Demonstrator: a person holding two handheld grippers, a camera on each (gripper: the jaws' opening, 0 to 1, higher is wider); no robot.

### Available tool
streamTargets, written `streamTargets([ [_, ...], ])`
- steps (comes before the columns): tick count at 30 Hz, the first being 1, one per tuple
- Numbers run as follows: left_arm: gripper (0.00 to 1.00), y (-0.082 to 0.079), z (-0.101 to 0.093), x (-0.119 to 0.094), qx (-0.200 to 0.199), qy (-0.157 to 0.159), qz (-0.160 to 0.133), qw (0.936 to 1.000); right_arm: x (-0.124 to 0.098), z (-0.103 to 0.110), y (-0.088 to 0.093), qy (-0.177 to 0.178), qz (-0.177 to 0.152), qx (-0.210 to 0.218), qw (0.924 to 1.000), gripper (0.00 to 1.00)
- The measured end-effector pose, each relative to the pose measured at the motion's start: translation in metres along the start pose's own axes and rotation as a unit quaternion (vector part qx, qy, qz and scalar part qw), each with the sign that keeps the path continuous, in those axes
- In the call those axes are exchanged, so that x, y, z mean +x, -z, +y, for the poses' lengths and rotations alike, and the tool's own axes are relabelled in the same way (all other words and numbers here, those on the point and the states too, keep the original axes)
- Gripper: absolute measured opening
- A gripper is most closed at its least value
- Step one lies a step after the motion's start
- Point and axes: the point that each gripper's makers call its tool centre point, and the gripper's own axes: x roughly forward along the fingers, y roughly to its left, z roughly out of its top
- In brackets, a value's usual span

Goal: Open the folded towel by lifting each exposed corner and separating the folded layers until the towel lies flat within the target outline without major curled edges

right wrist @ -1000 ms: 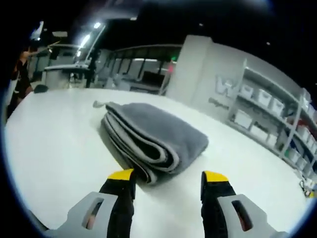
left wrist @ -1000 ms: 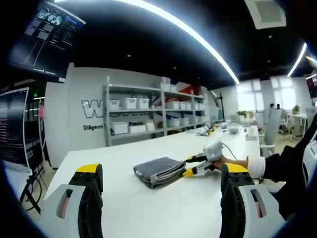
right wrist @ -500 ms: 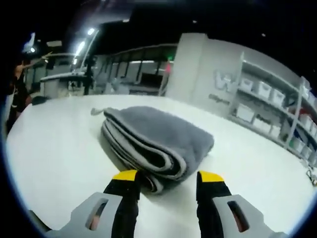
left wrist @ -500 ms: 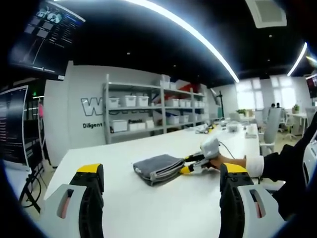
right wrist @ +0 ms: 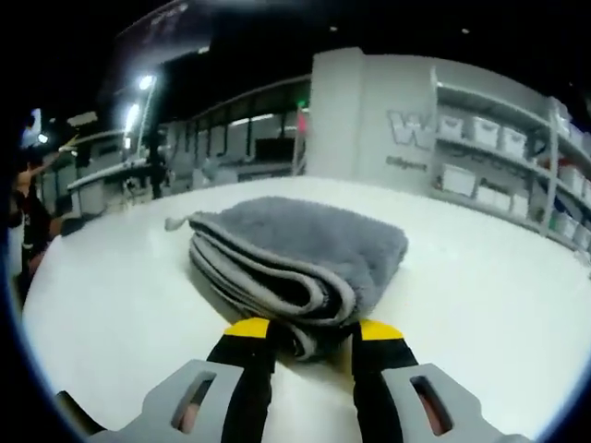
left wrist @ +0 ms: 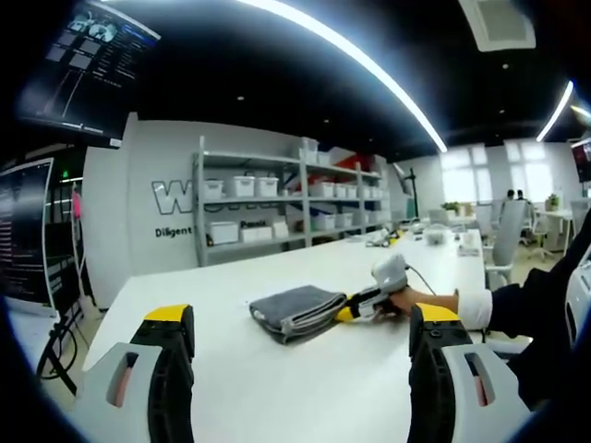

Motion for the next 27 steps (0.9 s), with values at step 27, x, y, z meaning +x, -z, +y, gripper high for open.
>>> streamTargets([
  [27, 0.94, 0.003, 0.006, -0.001, -0.001, -0.005, 0.006, 1.0000, 0.002, 0.017, -0.002, -0.034, -0.004, -0.026, 0.9991, 0.07],
])
